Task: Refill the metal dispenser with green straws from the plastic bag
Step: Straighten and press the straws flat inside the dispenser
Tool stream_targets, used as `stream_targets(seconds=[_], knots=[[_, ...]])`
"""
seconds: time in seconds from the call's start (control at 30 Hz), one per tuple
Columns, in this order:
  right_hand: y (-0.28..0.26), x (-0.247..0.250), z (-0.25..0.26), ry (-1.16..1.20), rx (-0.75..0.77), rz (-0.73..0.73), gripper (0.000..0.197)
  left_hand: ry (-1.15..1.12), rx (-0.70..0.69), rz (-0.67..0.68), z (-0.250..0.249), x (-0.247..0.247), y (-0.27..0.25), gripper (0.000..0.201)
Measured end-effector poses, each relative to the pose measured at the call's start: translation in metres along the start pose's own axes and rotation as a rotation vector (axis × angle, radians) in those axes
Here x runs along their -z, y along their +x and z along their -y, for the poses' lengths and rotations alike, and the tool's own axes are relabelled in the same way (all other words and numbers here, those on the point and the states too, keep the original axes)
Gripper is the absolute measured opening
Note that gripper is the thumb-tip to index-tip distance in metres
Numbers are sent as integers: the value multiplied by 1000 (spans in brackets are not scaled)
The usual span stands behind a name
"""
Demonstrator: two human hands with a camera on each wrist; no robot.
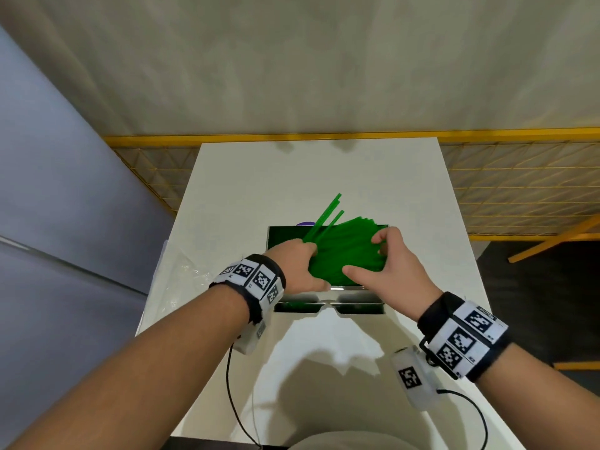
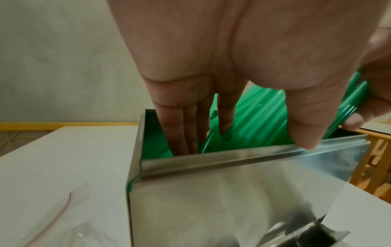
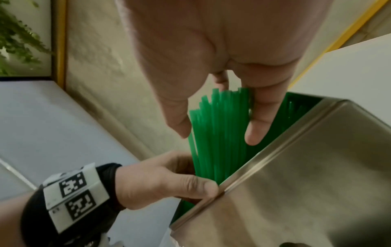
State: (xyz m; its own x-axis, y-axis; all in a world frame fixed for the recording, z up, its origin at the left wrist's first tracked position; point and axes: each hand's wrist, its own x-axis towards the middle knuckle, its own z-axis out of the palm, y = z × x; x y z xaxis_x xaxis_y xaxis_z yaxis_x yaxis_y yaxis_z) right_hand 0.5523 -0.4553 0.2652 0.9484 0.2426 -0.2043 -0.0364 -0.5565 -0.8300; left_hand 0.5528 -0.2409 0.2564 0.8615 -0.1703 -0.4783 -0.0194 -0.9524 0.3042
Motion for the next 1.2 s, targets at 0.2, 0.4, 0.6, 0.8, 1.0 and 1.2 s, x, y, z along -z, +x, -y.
stream_targets(seconds=[0.2,0.4,0.6,0.8,1.0,1.2], knots=[[6,-21,4,18,-46,-109,71,-31,-36,-33,8,-3,-1,65],[16,-38,10,117,-133,-207,74,-12,-49,-57,-1,-3,0,48],[17,-33,12,328,-227,-223,37,-77,-89,-66,2,-1,-2,67],[12,-33,-6,492,-231,-302,18,-104,-104,-106,4,4,-4,69],[9,-20,-12,684,-285,-362,16,-93,-173,-165,-5,13,-6,60],[14,-23,-16,497,-242,-241,22,-17,-129,-128,-4,16,-7,42]])
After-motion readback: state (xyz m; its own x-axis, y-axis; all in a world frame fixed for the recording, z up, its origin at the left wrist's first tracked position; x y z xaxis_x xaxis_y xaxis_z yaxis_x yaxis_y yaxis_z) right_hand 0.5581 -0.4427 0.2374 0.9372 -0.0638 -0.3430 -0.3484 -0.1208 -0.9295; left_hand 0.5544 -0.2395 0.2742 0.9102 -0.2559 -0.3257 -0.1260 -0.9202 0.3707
